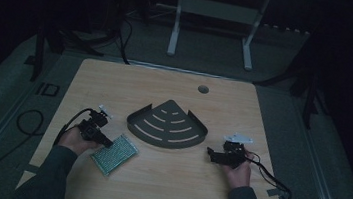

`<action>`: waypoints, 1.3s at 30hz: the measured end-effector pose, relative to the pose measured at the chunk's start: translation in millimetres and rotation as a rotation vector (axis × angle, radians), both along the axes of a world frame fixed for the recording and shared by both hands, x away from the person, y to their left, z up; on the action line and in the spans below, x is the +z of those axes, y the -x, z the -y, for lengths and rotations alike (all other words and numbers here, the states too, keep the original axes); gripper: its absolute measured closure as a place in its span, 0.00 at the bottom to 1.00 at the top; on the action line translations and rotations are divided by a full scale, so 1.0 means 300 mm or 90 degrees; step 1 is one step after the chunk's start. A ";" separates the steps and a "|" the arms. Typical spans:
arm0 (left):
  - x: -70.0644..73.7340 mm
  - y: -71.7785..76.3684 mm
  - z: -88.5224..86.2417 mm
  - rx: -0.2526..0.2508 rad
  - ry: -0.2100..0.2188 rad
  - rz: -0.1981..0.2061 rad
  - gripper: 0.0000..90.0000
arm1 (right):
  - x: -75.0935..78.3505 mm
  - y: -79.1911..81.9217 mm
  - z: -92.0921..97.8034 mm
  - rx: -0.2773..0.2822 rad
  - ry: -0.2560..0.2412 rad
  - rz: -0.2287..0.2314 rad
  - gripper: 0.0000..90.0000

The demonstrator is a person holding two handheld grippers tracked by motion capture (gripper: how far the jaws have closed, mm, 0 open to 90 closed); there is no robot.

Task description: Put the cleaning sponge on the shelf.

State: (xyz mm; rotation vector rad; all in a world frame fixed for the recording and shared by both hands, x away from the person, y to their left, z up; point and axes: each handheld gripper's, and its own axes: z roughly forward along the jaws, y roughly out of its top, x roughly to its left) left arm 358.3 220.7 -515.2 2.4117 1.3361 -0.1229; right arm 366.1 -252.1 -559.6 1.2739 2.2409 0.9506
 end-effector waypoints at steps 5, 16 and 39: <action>-0.008 -0.014 -0.001 -0.008 0.001 -0.014 0.83 | 0.000 0.000 0.000 0.000 0.000 0.000 0.16; -0.007 -0.035 0.014 -0.027 -0.010 -0.046 0.90 | 0.000 0.000 0.000 0.000 0.000 0.000 0.16; 0.045 -0.042 0.050 -0.050 -0.072 -0.031 1.00 | 0.000 0.000 0.000 0.000 0.000 0.000 0.16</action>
